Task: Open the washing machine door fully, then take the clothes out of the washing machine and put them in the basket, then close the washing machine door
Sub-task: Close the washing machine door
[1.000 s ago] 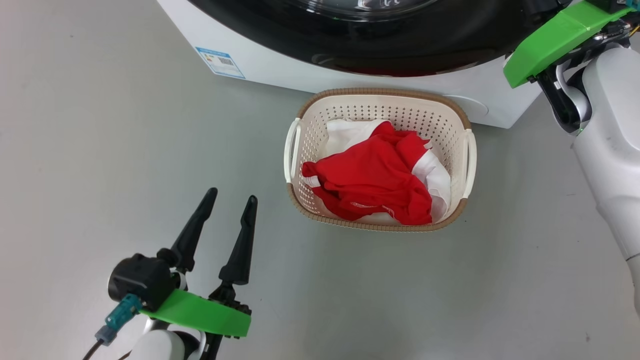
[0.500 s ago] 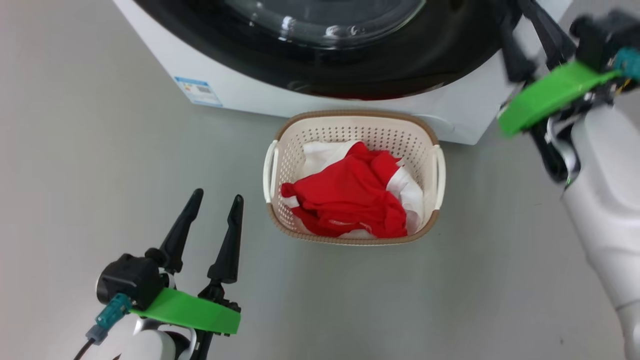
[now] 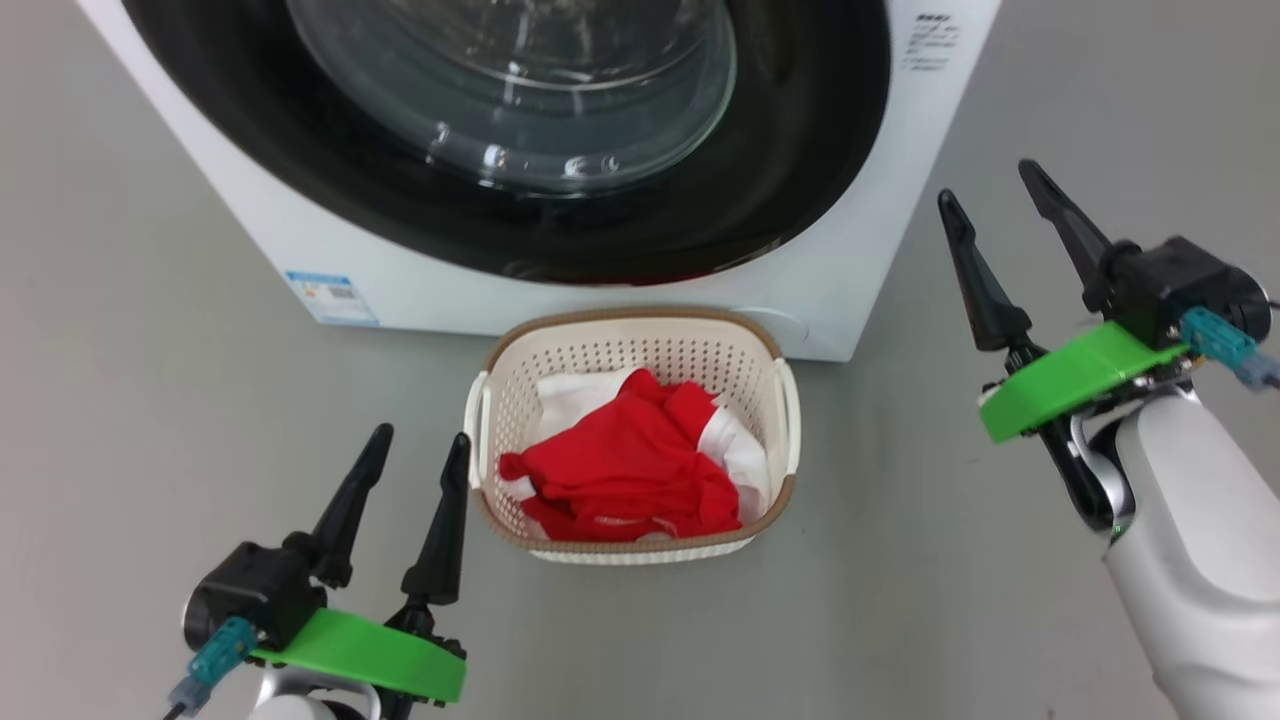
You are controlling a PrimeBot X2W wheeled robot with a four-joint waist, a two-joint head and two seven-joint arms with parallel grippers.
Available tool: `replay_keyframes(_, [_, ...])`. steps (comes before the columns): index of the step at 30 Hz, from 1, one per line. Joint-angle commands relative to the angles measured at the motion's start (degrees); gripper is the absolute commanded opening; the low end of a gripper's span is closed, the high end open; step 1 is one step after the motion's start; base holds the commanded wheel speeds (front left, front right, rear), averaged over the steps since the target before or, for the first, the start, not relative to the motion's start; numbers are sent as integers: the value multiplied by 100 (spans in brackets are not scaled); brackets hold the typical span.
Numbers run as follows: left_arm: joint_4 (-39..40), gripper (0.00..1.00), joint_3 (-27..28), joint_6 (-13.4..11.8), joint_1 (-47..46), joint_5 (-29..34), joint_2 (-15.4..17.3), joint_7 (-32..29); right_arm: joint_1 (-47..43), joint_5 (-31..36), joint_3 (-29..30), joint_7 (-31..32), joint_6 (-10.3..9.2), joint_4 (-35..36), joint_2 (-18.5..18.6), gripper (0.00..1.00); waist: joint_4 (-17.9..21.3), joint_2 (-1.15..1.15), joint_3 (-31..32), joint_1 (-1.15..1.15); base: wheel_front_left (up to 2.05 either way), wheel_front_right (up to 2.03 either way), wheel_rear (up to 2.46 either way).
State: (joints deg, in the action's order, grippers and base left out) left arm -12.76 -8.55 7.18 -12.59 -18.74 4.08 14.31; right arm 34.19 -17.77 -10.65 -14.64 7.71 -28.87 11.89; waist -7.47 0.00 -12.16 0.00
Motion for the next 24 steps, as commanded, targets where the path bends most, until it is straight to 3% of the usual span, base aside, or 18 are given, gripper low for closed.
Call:
replay_keyframes(1, [91,100,250,31,55,-46,137,69,-228,72,68,-36,-22,311,-92,100,309,0,373,0,0,0,0])
replay_keyframes(13, [320,100,723,31,498,115,77,69,-1492,243,581,-36,-22,999,-279,100,670,0,1050,0,0,0,0])
replay_keyframes(24, [612,100,1038,31,855,331,3,69,-2141,159,812,-36,-22,1431,-323,100,918,0,1288,0,0,0,0])
